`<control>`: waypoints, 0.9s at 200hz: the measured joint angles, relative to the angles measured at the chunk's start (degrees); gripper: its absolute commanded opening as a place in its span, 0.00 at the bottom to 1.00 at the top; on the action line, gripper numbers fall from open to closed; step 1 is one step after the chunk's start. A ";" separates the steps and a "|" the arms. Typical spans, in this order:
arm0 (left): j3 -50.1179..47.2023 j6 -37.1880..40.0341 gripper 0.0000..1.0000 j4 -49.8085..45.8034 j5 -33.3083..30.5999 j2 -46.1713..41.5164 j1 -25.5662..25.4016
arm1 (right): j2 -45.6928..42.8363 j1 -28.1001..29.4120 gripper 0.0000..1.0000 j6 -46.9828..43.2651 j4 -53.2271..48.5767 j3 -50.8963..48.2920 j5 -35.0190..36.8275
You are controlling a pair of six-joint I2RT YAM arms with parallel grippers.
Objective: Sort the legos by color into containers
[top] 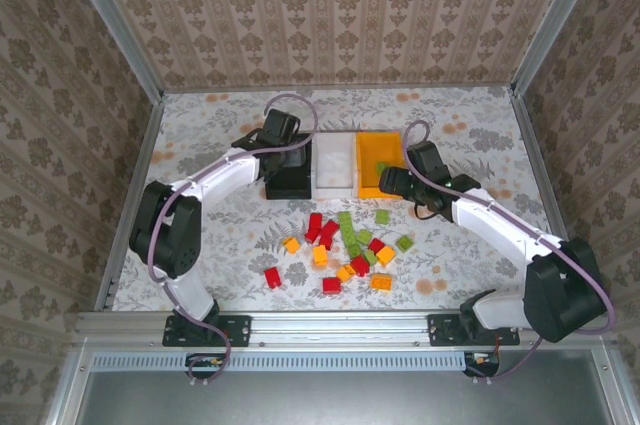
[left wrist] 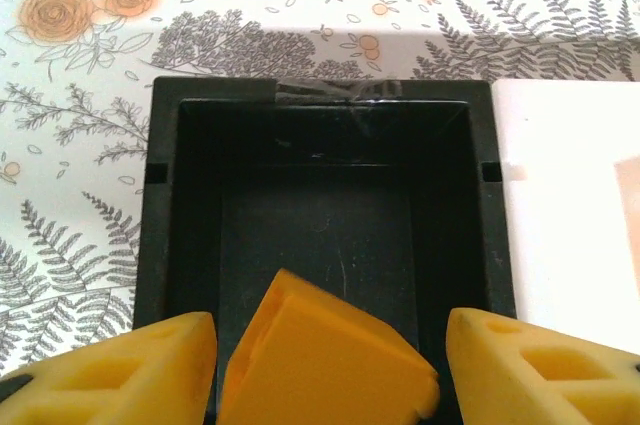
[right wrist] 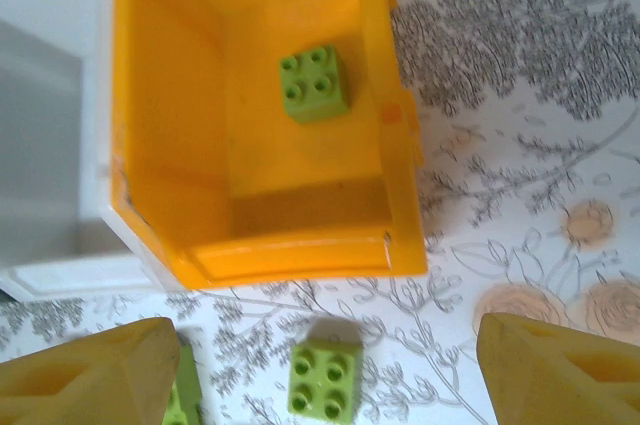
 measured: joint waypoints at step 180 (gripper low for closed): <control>-30.82 -7.13 1.00 -3.63 0.90 -42.56 -16.15 | -3.41 22.32 0.74 -4.83 -8.92 -6.60 -4.31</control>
